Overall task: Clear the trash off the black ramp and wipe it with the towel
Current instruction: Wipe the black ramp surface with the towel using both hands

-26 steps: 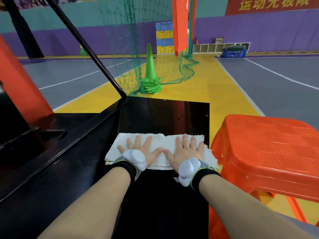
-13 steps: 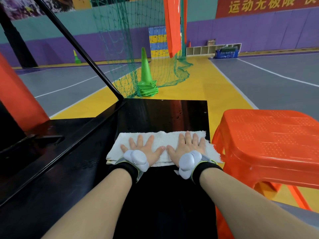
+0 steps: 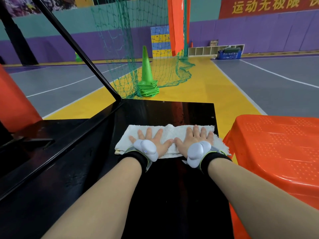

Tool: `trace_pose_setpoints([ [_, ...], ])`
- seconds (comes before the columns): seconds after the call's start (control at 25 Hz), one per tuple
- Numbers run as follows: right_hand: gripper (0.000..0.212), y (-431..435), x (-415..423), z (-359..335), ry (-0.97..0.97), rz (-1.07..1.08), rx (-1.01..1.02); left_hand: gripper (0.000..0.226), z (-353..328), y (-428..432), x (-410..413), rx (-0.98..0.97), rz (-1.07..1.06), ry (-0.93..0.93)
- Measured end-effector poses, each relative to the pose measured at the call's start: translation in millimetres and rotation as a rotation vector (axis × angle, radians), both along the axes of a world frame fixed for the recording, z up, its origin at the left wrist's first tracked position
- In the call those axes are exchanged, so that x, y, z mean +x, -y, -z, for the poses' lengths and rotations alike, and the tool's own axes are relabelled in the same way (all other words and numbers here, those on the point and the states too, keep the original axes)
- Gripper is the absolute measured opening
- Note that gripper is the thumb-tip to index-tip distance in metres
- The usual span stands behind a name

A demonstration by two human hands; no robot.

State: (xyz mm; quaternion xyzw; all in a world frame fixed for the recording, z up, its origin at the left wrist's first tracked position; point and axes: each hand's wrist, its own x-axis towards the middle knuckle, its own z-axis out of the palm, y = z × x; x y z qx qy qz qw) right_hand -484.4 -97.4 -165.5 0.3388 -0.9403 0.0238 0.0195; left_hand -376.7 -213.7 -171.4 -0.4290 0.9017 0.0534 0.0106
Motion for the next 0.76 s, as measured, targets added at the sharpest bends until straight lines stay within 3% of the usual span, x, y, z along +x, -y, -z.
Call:
trace_pose_setpoints([
  [0.32,0.085,62.6,-85.0,14.7,-0.051,0.027,0.013,0.128,16.4,79.2,-95.4,-0.010,0.048,-0.043],
  [0.6,0.086,54.7,-81.6,18.3,-0.061,-0.027,0.020,0.126,21.3,75.1,-85.0,0.002,0.064,-0.023],
  [0.76,0.084,25.8,-45.3,14.0,-0.022,-0.054,0.004,0.109,5.8,31.2,-37.5,0.056,0.079,-0.007],
])
